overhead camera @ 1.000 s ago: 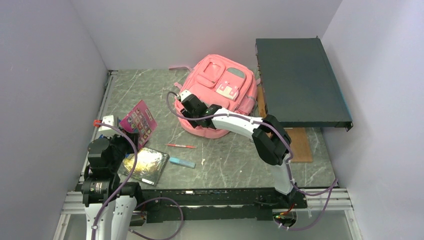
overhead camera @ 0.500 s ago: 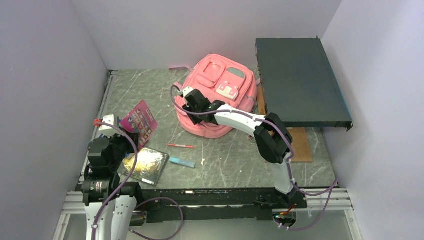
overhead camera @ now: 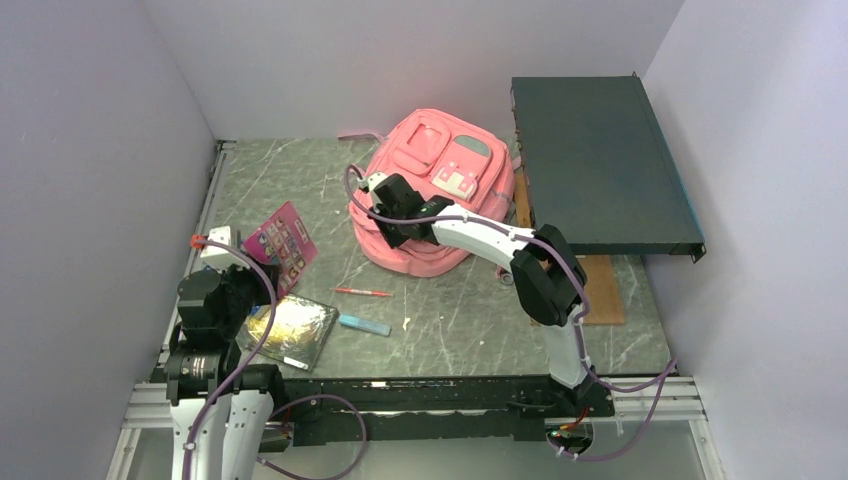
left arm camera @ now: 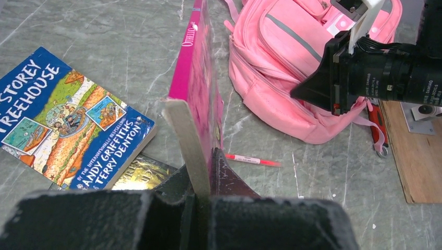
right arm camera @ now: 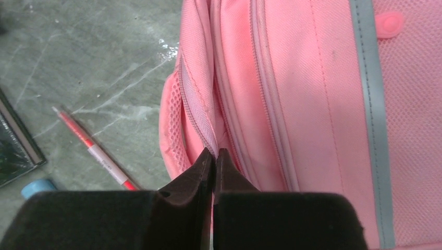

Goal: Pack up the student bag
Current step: Place the book in the student bag.

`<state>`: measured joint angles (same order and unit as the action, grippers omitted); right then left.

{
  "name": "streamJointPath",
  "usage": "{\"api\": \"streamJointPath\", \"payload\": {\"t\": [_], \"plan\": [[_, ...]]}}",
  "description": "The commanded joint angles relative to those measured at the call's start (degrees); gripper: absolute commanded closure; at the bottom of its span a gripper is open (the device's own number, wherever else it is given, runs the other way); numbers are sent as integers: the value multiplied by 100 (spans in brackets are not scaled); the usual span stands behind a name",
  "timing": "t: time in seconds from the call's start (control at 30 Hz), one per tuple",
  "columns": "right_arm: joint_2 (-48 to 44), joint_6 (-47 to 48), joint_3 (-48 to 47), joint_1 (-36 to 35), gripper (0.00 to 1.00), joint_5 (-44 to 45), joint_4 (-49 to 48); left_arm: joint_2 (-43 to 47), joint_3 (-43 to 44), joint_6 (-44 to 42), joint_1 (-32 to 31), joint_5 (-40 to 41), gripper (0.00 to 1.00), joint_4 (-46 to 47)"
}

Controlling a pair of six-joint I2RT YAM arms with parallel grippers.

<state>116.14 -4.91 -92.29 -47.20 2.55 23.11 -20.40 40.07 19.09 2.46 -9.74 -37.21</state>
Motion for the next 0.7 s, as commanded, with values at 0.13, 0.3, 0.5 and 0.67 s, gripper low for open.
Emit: {"api": "streamJointPath", "payload": {"t": [0.13, 0.3, 0.5, 0.67], "plan": [[-694, -645, -470, 113, 100, -748, -148, -399, -8, -146, 31, -417, 100, 412], [-695, -774, -893, 126, 100, -1051, 59, -597, -43, -127, 34, -787, 100, 515], [-821, -988, -1242, 305, 100, -1220, 177, -608, -690, 1266, 35, -2147, 100, 1429], [-847, -1333, -1593, 604, 100, -1859, 238, -579, -1980, 3253, 27, -3150, 100, 3901]]}}
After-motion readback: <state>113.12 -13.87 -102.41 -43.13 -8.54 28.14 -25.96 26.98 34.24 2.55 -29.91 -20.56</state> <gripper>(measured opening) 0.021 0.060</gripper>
